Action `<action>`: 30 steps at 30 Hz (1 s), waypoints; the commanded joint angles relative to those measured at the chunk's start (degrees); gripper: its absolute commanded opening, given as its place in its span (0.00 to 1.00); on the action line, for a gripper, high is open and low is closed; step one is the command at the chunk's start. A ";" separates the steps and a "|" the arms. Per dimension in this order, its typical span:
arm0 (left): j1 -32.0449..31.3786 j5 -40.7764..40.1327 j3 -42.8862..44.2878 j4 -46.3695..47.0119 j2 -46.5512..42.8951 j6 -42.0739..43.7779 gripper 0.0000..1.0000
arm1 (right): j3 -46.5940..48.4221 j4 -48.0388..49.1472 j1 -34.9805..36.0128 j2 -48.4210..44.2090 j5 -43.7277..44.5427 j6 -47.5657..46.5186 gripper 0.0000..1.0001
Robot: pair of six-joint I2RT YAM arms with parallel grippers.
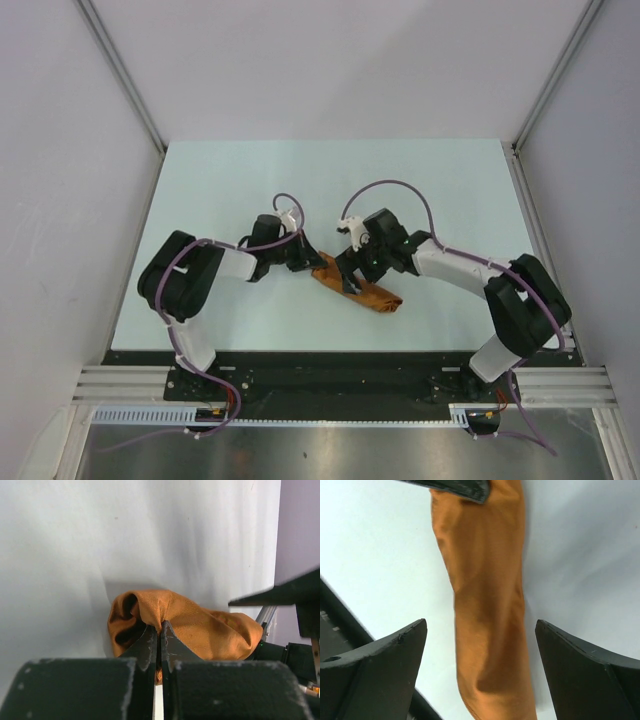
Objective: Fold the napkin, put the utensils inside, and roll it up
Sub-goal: Roll the napkin with the utensil
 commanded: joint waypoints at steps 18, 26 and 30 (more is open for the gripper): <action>5.30 -6.20 -3.61 -7.39 -13.18 3.30 0.80 | -8.12 12.73 -0.98 -13.97 9.65 6.98 0.96; 11.98 -17.71 -8.62 -22.78 -31.28 7.17 0.99 | -13.56 15.54 -8.62 -21.26 7.89 10.76 0.96; 13.66 -22.37 -9.51 -29.52 -43.84 11.98 1.00 | -17.17 16.78 -11.27 -26.71 11.21 13.48 0.96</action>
